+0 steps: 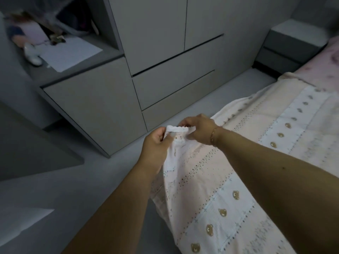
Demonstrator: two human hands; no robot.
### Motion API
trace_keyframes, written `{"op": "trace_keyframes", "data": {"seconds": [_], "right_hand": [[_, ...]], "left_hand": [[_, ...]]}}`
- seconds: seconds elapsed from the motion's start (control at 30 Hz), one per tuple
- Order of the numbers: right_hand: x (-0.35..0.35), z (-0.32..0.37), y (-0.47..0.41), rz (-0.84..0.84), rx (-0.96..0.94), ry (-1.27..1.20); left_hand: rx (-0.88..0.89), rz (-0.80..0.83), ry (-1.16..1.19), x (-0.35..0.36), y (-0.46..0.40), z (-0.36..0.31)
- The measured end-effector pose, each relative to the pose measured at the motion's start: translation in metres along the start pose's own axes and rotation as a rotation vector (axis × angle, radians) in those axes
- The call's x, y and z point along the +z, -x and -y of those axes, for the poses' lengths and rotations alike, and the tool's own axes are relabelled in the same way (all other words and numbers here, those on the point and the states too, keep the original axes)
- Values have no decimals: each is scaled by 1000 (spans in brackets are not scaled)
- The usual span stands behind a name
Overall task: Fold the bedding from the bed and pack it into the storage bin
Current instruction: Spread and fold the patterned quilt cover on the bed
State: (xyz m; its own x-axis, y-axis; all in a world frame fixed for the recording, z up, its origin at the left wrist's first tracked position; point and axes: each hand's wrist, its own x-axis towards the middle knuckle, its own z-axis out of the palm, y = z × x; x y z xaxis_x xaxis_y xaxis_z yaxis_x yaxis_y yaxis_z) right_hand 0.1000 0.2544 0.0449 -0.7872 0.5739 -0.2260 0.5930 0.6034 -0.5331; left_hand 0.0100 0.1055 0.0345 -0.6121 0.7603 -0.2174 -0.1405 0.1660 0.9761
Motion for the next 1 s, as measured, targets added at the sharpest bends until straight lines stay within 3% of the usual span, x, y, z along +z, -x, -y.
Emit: {"op": "trace_keyframes", "data": {"seconds": [0.1, 0.23, 0.5, 0.7, 0.9, 1.0], "right_hand": [[-33, -10, 26, 87, -9, 354], [-66, -40, 86, 125, 41, 340], [-105, -110, 220, 117, -68, 838], [-139, -164, 320, 159, -38, 684], [-161, -202, 396, 152, 57, 828], [-171, -218, 437, 69, 94, 635]], "left_hand": [[37, 4, -6, 13, 23, -18], [54, -37, -17, 41, 67, -37], [66, -202, 37, 126, 206, -47], [18, -302, 36, 177, 294, -41], [7, -330, 69, 215, 358, -34], [32, -307, 62, 234, 392, -28]]}}
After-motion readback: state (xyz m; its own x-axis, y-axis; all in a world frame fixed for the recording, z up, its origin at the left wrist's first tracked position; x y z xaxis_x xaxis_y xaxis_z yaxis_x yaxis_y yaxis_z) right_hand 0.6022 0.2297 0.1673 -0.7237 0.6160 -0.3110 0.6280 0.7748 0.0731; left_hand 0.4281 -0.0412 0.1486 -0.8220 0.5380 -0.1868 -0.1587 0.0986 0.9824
